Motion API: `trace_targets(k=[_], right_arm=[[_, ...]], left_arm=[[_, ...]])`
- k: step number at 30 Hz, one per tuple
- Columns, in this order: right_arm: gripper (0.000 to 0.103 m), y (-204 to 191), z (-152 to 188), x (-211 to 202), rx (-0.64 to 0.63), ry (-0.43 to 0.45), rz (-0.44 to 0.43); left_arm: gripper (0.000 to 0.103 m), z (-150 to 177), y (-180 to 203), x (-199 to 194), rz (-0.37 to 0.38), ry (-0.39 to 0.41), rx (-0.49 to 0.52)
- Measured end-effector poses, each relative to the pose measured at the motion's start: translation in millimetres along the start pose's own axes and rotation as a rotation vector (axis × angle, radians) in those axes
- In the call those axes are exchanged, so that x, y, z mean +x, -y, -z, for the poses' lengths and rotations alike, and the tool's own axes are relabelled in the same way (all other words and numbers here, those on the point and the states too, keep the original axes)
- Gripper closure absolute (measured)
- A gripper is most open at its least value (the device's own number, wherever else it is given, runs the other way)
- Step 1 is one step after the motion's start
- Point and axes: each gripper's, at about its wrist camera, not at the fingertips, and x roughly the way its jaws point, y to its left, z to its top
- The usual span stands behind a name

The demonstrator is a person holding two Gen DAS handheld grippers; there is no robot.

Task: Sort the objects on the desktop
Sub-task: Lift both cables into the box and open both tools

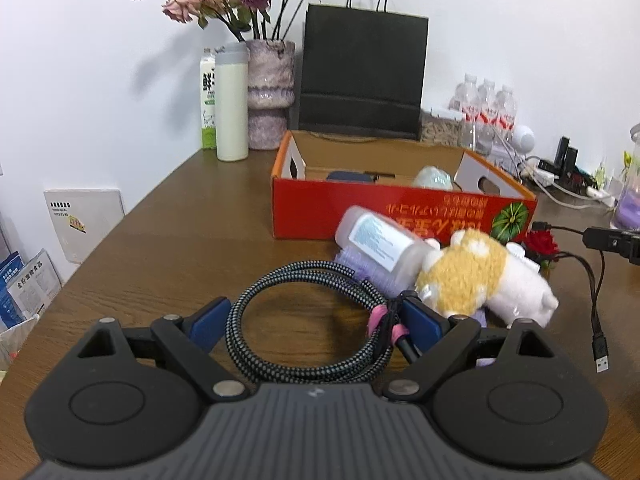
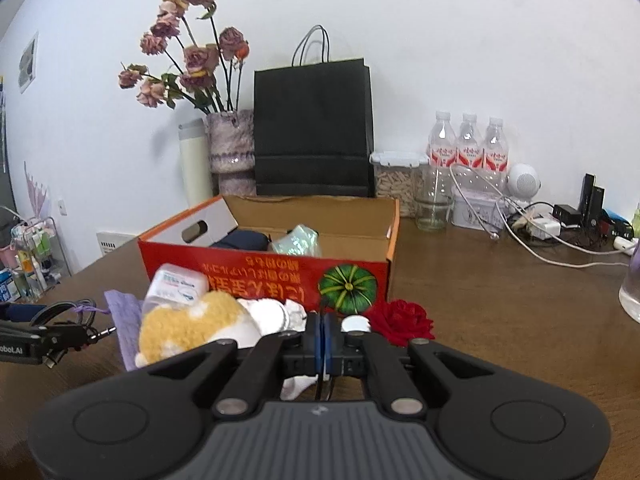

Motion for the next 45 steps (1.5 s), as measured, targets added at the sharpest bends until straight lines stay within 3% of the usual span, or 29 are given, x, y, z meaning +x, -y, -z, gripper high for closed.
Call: trace_targets(k=[16,30,38,45], right_arm=[[0.102,-11.9,-39.9,-16.1,-0.002,0.104,-0.024],[0.102,-15.2,-117.4,-5.2,-0.039,0.214,-0.023],[0.102,-13.6,-167.8,45.3,-0.039,0.223,-0.013],[0.102,-4.7,-168.3,119.3,-0.01,0.152,-0.015]], left_arm=[[0.01,-44.2,6.5,-14.8,0.044,0.101,0.004],[0.01,-116.4,21.3,-1.7,0.12,0.168,-0.006],[0.01,-157.7,32.4,32.2,0.126,0.187,-0.014],[0.01,-170.8,38.5,91.6,0.121,0.141,-0.024]])
